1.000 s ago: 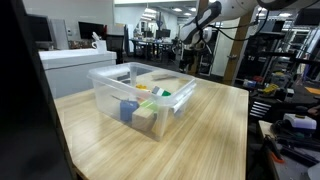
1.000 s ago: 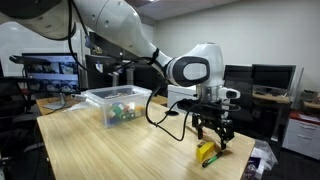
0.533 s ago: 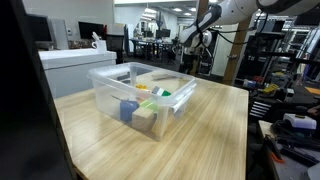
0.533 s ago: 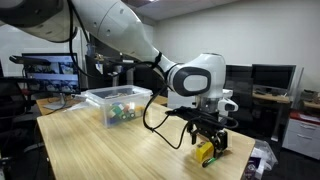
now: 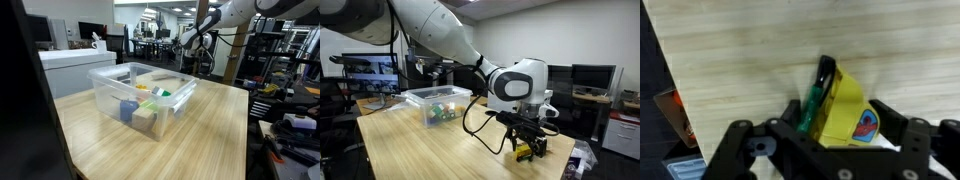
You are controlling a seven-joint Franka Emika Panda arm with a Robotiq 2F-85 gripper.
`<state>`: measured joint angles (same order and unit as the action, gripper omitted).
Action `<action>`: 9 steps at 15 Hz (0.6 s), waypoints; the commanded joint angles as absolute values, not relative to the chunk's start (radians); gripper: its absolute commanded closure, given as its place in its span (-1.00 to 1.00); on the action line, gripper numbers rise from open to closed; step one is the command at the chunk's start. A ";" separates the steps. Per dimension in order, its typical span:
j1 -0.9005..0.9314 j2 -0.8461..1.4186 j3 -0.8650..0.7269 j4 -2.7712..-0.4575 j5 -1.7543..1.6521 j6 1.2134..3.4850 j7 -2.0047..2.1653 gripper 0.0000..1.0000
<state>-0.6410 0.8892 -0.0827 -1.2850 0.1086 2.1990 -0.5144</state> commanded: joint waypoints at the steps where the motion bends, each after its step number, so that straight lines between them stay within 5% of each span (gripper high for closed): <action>1: -0.654 0.900 -0.064 -1.279 0.127 2.158 -0.532 0.14; 8: -0.625 0.843 -0.017 -1.340 0.122 2.107 -0.539 1.00; 9: -0.617 0.823 -0.011 -1.356 0.114 2.109 -0.547 0.89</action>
<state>-0.6305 0.8888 -0.0344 -1.2814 0.1111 2.1276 -0.5142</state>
